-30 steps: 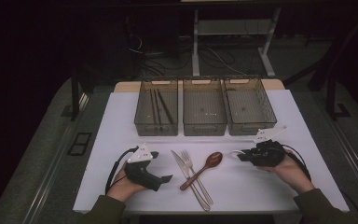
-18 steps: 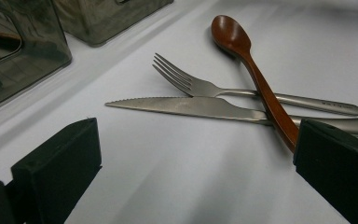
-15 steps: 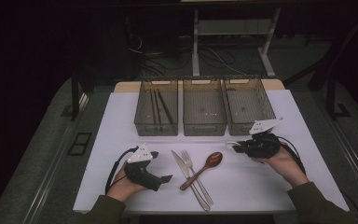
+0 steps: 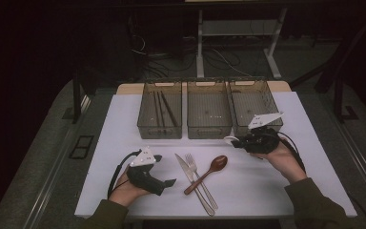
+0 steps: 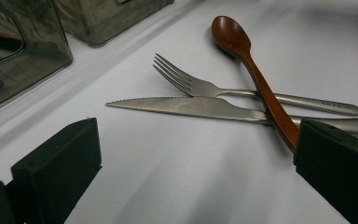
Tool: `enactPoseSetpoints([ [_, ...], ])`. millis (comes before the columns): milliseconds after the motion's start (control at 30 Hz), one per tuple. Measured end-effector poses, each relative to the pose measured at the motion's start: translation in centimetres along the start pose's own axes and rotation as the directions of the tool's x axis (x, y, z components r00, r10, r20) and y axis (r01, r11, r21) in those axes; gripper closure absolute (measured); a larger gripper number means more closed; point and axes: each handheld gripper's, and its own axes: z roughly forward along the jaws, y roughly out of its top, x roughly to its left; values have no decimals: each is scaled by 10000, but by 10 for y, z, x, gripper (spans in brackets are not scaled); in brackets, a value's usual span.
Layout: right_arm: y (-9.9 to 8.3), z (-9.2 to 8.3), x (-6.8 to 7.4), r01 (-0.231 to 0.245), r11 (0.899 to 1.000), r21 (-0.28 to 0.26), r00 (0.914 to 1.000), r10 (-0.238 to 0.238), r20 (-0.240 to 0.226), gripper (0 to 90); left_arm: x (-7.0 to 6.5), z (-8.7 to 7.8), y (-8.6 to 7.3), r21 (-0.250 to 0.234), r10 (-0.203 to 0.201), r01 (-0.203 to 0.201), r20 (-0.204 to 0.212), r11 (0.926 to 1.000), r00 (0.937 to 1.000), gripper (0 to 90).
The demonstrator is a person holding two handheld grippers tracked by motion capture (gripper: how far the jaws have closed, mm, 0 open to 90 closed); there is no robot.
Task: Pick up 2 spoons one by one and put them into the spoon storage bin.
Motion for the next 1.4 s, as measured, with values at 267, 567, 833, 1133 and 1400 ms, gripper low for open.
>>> enactPoseSetpoints([
  [267,13,6,1,42,9998,-174,10000,-41,49,780,0,-1,0,3,14,-14,14,10000,10000,0],
  [567,29,12,-2,138,9990,-428,9998,-132,147,780,0,0,0,-16,32,-32,27,10000,10000,0],
  [833,45,21,-8,114,9981,-597,9998,-103,184,780,0,-1,1,-63,5,-4,52,10000,10000,0],
  [1133,68,31,-14,113,9991,-417,9998,-105,192,780,-2,-1,1,-113,-20,21,74,9999,10000,0],
  [1400,91,41,-21,182,9994,-291,9993,-173,327,780,-2,-1,1,-150,-74,76,94,9999,9999,0],
])
